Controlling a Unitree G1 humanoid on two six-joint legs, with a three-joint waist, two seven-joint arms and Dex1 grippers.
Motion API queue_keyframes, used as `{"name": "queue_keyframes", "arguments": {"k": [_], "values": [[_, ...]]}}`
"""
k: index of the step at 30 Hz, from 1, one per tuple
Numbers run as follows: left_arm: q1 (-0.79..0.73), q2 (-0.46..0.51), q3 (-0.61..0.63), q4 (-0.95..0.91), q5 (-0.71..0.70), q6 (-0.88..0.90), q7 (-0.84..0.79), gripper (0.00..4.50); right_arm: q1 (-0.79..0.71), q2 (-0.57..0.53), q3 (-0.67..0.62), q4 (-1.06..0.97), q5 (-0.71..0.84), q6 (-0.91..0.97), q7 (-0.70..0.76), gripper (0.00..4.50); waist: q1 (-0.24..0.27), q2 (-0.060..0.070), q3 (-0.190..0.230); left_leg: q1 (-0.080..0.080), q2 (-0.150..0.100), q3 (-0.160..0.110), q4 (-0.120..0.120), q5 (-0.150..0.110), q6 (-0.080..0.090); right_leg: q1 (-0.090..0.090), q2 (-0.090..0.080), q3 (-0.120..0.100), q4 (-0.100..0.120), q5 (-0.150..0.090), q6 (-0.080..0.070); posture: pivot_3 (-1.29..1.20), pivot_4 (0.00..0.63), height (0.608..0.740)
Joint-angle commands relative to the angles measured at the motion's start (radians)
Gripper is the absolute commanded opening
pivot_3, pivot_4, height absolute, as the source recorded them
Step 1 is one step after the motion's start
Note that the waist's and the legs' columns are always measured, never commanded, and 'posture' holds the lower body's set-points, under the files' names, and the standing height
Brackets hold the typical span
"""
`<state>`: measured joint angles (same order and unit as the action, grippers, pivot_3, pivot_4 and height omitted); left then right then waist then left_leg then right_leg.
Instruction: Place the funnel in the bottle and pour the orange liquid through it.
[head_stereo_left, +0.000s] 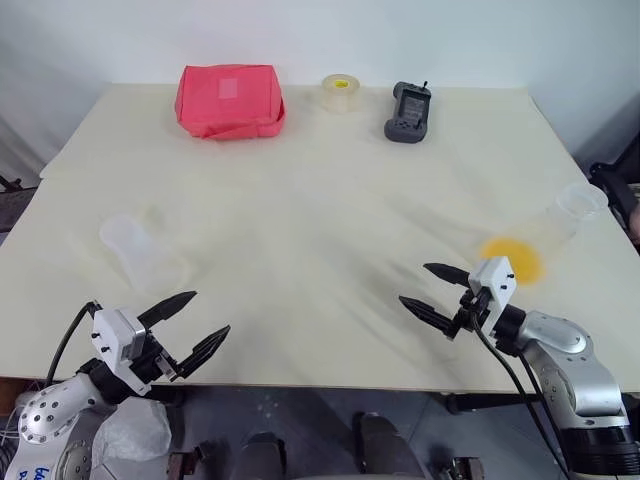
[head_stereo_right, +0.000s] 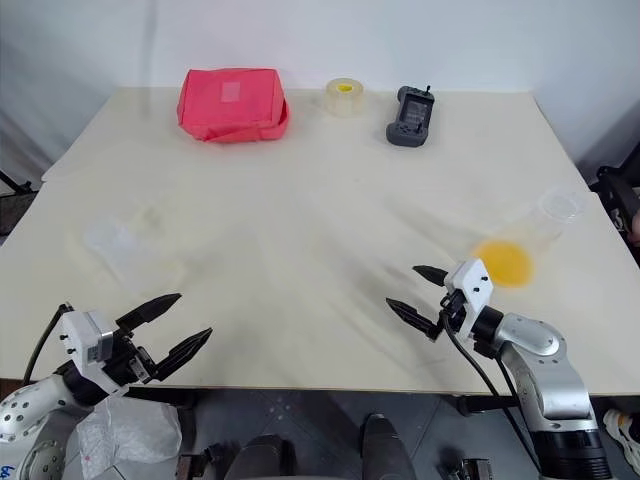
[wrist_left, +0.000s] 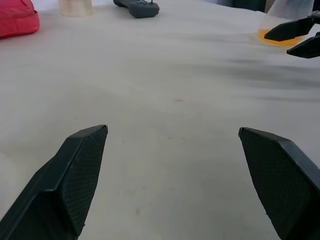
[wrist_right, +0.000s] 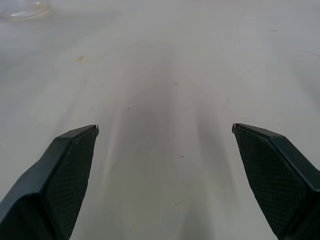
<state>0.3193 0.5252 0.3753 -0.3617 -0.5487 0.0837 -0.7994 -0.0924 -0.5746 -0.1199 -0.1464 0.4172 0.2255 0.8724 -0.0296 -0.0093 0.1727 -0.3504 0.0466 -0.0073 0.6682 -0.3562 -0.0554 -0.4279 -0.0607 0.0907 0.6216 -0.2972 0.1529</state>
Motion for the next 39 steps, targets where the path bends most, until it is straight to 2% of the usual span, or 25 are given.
{"name": "queue_keyframes", "arguments": {"k": [1, 3, 7, 13, 16, 20, 26, 30, 35, 39], "values": [[-0.005, -0.003, 0.015, -0.035, -0.026, -0.003, 0.006, 4.47, -0.008, -0.011, -0.023, -0.024, 0.006, -0.015, -0.003, 4.5, 0.0, 0.0, 0.0, 0.0, 0.0, 0.0, 0.0, 0.0, 0.0, 0.0, 0.0, 0.0, 0.0, 0.0, 0.0, 0.0, 0.15, 0.74], [-0.008, -0.004, 0.012, -0.038, -0.027, 0.004, 0.011, 4.47, -0.012, -0.011, -0.023, -0.02, 0.006, -0.014, -0.005, 4.5, 0.0, 0.0, 0.0, 0.0, 0.0, 0.0, 0.0, 0.0, 0.0, 0.0, 0.0, 0.0, 0.0, 0.0, 0.0, 0.0, 0.15, 0.74], [-0.006, 0.008, 0.015, -0.076, -0.126, 0.186, 0.085, 4.47, -0.026, -0.006, -0.019, -0.001, -0.01, -0.033, -0.011, 4.5, -0.001, 0.0, 0.0, 0.0, 0.0, 0.0, 0.0, 0.0, 0.0, 0.0, 0.0, 0.0, 0.0, 0.0, 0.0, 0.0, 0.15, 0.74], [-0.009, -0.008, 0.025, -0.083, -0.042, 0.119, 0.121, 4.47, -0.05, 0.002, 0.008, 0.011, -0.009, -0.023, 0.005, 4.5, 0.0, 0.0, 0.0, 0.0, 0.0, 0.0, 0.0, 0.0, 0.0, 0.0, 0.0, 0.0, 0.0, 0.0, 0.0, 0.0, 0.15, 0.74], [-0.013, -0.048, 0.077, -0.068, -0.053, 0.065, 0.148, 4.47, -0.071, 0.002, 0.029, 0.018, -0.002, -0.017, 0.031, 4.5, -0.001, 0.0, 0.0, 0.0, 0.0, 0.0, 0.0, 0.0, 0.0, 0.0, 0.0, 0.0, 0.0, 0.0, 0.0, 0.0, 0.15, 0.74], [0.075, -0.104, 0.174, -0.111, -0.06, 0.008, 0.186, 4.47, -0.131, 0.0, 0.049, 0.041, 0.025, 0.015, 0.076, 4.5, -0.005, 0.0, 0.0, 0.0, 0.0, 0.001, 0.0, 0.0, 0.0, 0.0, 0.0, 0.0, 0.0, 0.0, 0.0, 0.0, 0.15, 0.74], [0.223, -0.179, 0.311, -0.198, -0.124, 0.051, 0.304, 4.47, -0.215, 0.016, 0.077, 0.128, 0.006, -0.009, 0.113, 4.5, -0.002, -0.003, 0.001, 0.0, 0.0, 0.001, 0.0, 0.0, 0.001, 0.0, 0.0, 0.001, 0.0, 0.0, 0.0, 0.0, 0.15, 0.74], [0.171, -0.161, 0.363, -0.156, -0.116, 0.084, 0.406, 4.47, -0.244, 0.029, 0.094, 0.145, 0.021, 0.002, 0.151, 4.5, 0.003, -0.003, 0.002, 0.0, 0.0, -0.001, 0.002, 0.0, 0.001, 0.0, 0.0, 0.0, 0.0, 0.0, 0.0, 0.0, 0.15, 0.74], [0.048, -0.124, 0.358, -0.077, -0.068, 0.069, 0.454, 4.47, -0.247, 0.03, 0.099, 0.123, 0.047, 0.017, 0.194, 4.5, 0.002, -0.003, 0.001, 0.0, 0.0, -0.001, 0.003, 0.0, 0.001, 0.001, 0.0, 0.0, 0.0, 0.0, 0.0, 0.0, 0.15, 0.74], [-0.026, -0.096, 0.333, -0.021, -0.034, 0.054, 0.444, 4.47, -0.248, 0.042, 0.093, 0.108, 0.05, 0.023, 0.173, 4.5, -0.002, -0.004, 0.001, 0.0, 0.0, -0.001, 0.003, 0.0, 0.0, 0.001, 0.0, -0.001, 0.001, 0.0, 0.0, 0.0, 0.15, 0.74]]}}
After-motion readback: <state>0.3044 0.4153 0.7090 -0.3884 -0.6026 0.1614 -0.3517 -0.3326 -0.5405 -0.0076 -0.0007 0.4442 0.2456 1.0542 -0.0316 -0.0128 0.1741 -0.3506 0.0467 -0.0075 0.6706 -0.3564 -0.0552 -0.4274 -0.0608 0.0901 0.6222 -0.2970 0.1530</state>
